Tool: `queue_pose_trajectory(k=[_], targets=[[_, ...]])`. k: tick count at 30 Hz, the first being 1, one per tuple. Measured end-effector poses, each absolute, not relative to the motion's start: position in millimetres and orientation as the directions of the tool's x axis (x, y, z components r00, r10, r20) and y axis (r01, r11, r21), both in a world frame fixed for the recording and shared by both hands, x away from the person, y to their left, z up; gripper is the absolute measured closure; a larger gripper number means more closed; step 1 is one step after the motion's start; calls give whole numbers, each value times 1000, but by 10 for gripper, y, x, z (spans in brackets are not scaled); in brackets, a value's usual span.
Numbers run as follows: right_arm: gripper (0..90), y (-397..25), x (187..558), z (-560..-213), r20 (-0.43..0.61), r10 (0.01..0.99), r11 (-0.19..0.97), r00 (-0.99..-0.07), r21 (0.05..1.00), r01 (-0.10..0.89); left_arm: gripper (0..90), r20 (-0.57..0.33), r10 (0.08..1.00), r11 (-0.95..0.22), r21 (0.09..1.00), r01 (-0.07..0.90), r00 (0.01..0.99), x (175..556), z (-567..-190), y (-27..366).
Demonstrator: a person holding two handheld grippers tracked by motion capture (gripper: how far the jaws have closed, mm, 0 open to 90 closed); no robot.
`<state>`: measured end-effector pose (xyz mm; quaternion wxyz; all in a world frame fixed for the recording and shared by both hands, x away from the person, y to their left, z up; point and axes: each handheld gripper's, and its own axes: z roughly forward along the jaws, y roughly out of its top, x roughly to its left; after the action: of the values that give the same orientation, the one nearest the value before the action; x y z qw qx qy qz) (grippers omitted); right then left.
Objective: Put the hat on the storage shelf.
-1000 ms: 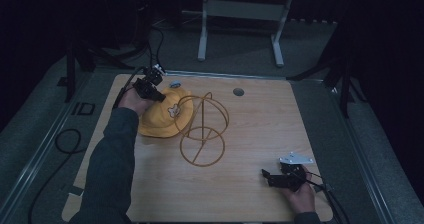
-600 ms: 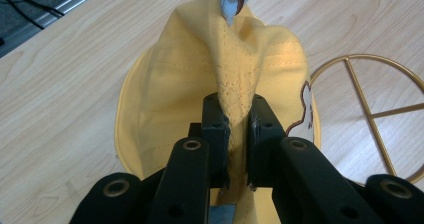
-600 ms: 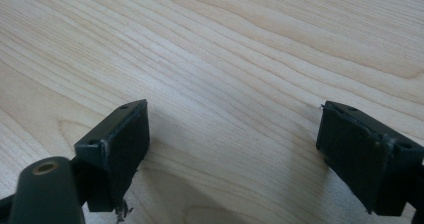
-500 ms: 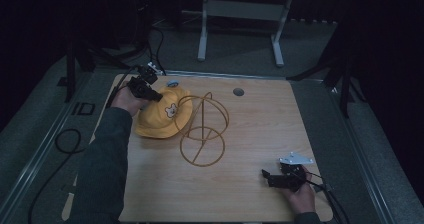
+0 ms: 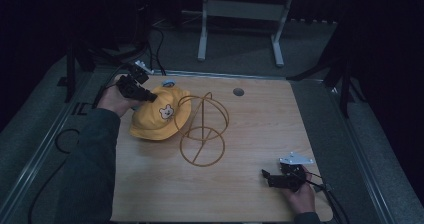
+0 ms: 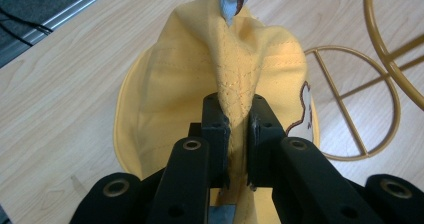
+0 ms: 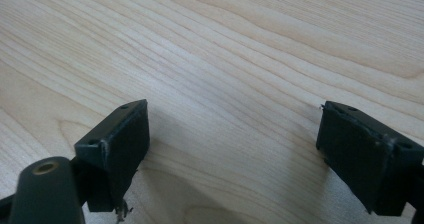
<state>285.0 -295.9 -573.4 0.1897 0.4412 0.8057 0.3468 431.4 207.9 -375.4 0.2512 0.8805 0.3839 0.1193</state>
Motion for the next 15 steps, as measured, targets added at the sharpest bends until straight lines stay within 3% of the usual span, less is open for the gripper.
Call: queue_pose_trajectory(k=[15], targets=[[136,-2958,2850,-5734,2,844,368,-537,727,580,812,33,752,-537,611,582,658,4160,-3527,2283]])
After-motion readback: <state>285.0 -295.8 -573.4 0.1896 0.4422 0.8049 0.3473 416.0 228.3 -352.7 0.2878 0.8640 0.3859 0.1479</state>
